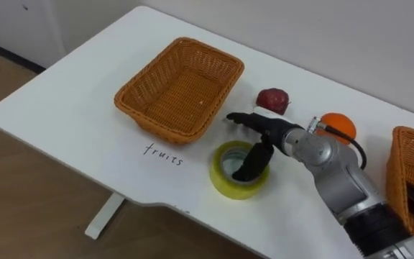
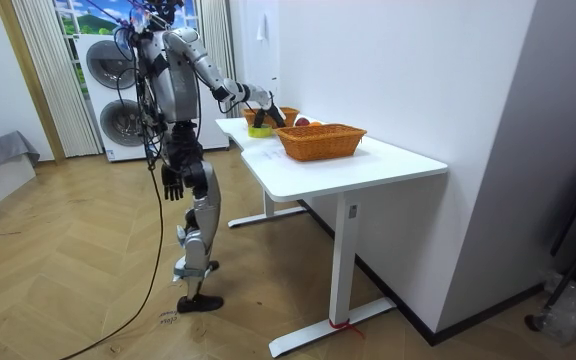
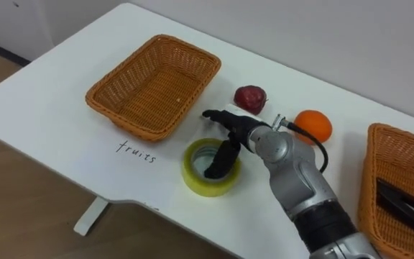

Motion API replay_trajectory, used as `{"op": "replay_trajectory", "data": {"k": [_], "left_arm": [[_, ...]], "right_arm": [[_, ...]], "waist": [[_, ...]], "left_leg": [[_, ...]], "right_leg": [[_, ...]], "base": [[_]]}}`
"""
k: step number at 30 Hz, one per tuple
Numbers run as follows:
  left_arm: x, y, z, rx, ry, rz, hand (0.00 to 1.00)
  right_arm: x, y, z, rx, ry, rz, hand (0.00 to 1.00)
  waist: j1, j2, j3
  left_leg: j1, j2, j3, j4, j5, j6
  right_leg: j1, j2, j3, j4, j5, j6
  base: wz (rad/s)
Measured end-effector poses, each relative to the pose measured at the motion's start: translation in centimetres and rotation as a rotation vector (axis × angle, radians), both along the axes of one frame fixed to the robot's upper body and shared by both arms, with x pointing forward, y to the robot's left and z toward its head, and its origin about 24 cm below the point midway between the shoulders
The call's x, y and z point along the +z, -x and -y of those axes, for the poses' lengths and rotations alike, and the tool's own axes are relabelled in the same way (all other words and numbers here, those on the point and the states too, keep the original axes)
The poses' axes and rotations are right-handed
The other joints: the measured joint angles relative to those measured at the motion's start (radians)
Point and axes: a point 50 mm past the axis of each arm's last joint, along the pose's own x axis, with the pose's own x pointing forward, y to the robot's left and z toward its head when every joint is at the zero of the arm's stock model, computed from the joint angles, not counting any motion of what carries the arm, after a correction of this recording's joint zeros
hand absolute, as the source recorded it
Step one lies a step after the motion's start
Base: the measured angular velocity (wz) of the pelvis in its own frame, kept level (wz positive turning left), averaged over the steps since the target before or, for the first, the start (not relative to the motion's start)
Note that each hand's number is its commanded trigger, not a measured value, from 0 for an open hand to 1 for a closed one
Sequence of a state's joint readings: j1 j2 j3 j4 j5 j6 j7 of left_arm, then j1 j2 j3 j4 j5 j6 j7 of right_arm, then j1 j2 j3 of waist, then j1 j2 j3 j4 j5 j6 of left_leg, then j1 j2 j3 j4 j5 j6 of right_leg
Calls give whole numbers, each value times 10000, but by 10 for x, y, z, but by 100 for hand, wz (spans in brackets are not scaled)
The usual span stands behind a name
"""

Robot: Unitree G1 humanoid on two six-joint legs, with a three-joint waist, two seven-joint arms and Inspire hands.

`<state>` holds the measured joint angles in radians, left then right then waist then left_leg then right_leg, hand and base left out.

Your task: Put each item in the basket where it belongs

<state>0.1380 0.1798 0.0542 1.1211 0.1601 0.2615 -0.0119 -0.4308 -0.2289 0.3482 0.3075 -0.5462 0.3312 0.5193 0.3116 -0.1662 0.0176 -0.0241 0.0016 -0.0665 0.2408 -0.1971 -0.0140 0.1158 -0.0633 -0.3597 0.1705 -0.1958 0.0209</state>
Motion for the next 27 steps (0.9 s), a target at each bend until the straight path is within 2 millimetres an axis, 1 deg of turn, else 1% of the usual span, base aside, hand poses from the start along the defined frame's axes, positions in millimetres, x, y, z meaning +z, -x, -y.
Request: {"op": "replay_trajectory", "data": {"k": [3,4,5,6,7,13,17,21,27], "left_arm": [[0,-4,0,-36,0,78,0],[0,-5,0,-43,-5,93,0],[0,-5,-1,-37,-16,91,0],[0,-6,-1,-43,-26,97,0],[0,-7,-1,-46,-29,105,0],[1,-8,-4,-43,-94,115,0],[1,-8,-4,-29,-111,140,0],[1,-10,-4,-47,-107,191,0],[2,-12,-5,-19,-150,250,0]], "right_arm": [[2,-1,-1,69,144,-57,0],[3,-2,-1,84,147,-64,8],[4,-3,-1,122,176,-92,34],[4,-3,0,123,247,-83,97],[5,-3,0,136,301,-65,100],[15,-5,-1,221,865,552,100],[13,-4,0,166,988,406,100],[11,-2,0,145,996,229,100],[14,-2,-1,307,1277,258,100]], "waist": [[28,-47,16],[28,-48,16],[25,-49,14],[-4,-50,14],[-2,-51,13],[-37,-104,-25],[-2,-96,-18],[17,-81,-4],[-25,-84,-7]], "left_leg": [[-3,-2,2,0,0,1],[-3,-2,4,-3,0,1],[10,0,9,-8,0,0],[10,0,5,-10,0,0],[10,0,4,-13,1,0],[45,-2,2,-25,1,1],[163,4,3,-58,0,2],[165,17,57,-76,-1,0],[68,17,76,-113,-1,0]], "right_leg": [[-8,-1,11,0,0,0],[-14,-1,15,0,0,0],[-20,0,17,-2,0,0],[-19,1,11,-2,0,0],[-19,1,9,-2,0,0],[-13,0,33,-5,0,0],[60,6,53,-15,0,0],[29,25,274,-18,0,0],[-76,24,337,-8,1,0]], "base": [[0],[0],[0],[0],[0],[0],[0],[-4],[-3]]}}
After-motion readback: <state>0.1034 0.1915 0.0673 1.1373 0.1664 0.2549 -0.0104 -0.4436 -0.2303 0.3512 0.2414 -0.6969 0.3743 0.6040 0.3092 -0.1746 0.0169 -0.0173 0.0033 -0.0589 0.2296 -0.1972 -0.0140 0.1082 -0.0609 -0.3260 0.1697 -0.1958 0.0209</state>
